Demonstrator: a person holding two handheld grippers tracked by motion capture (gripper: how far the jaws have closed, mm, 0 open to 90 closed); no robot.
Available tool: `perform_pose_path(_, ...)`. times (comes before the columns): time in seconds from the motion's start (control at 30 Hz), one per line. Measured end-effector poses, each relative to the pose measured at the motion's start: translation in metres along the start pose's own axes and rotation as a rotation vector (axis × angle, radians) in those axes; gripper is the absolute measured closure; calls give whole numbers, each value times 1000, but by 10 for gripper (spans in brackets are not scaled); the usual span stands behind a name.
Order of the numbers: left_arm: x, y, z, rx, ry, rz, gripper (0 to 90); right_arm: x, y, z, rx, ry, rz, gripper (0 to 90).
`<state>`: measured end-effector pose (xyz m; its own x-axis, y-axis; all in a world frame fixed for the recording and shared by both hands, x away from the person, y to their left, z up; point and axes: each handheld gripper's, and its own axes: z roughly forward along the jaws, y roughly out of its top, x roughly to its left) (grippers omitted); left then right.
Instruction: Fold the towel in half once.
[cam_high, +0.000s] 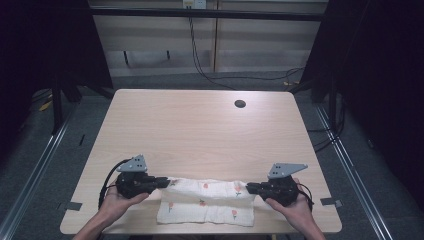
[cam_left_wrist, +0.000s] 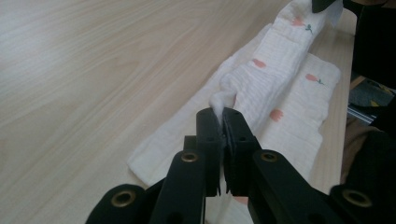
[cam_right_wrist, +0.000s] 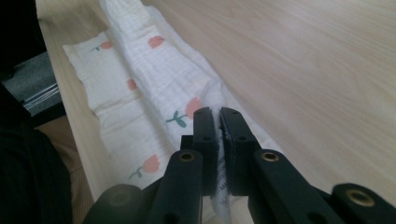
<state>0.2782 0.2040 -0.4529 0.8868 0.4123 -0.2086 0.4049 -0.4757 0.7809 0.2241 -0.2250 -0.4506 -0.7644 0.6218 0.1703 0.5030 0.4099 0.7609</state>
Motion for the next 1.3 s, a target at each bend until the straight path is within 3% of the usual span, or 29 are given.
perform_pose_path(0.33,-6,-26,5,56,-36,-29,851,12,-20,2,34,17,7,811)
perform_pose_path(0.53,-11,-29,4,87,-56,-16,821,14,-33,3,79,39,28,771)
perform_pose_path(0.73,-19,-34,3,136,-60,5,790,26,-40,0,109,42,7,772)
perform_pose_path(0.93,-25,-36,1,133,-89,16,829,29,-45,-8,99,-5,0,853)
perform_pose_path(1.03,-28,-38,2,132,-99,12,792,27,-45,-12,78,-13,18,849)
perform_pose_path(1.13,-26,-37,-1,123,-117,14,733,28,-47,-12,87,3,23,790)
perform_pose_path(1.3,-23,-36,-11,51,-124,-3,584,36,-50,-14,93,28,22,669)
